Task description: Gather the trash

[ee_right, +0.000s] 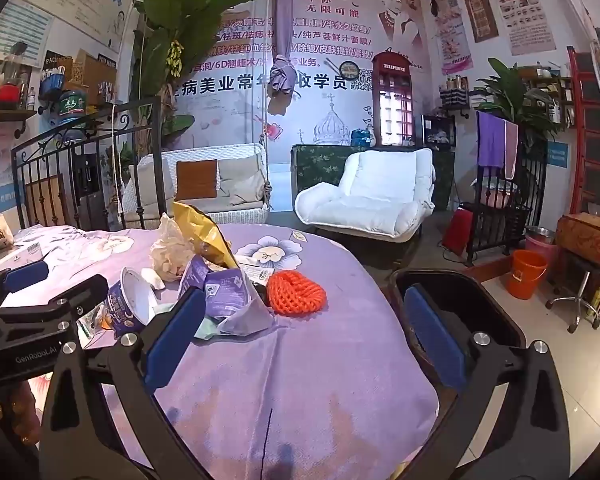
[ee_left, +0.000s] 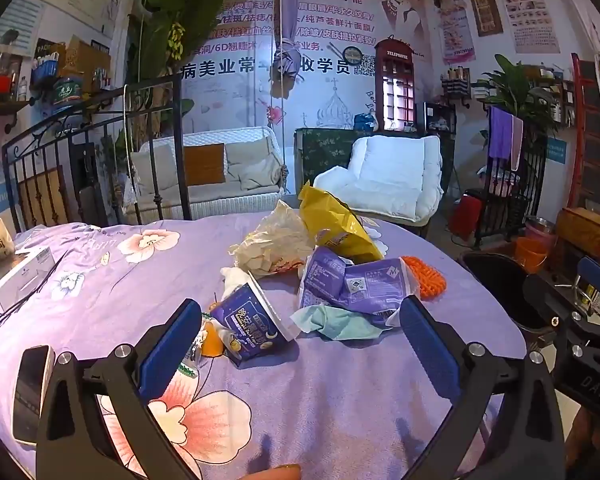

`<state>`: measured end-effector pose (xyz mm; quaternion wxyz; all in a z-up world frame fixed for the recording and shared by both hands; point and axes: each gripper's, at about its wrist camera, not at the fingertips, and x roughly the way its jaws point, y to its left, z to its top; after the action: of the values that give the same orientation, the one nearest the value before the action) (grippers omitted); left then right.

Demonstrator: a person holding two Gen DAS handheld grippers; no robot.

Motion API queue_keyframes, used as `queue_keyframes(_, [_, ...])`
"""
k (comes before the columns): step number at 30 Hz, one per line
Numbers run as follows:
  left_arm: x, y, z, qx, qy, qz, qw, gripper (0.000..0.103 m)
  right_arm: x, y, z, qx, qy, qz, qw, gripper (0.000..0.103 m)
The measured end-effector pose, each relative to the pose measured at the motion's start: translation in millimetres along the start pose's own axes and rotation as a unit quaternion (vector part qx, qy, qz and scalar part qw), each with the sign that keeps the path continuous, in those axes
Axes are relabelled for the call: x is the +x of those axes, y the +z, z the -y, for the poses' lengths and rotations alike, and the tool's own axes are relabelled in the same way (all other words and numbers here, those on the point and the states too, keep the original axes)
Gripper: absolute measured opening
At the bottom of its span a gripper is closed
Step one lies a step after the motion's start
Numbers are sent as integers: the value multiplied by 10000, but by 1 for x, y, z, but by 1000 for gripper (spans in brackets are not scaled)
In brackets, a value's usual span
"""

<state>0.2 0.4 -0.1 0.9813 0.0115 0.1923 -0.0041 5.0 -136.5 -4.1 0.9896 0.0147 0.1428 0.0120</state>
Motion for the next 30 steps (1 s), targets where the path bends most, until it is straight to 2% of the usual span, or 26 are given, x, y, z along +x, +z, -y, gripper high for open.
queue_keyframes(9, [0, 1, 1, 4, 58, 16, 10000, 98, 1, 0, 0, 39, 14, -31, 10000, 99])
queue_keyframes(30, [-1, -1, -8, -90, -128, -70, 9999, 98, 3, -4, 0, 123, 43, -66, 9999, 99])
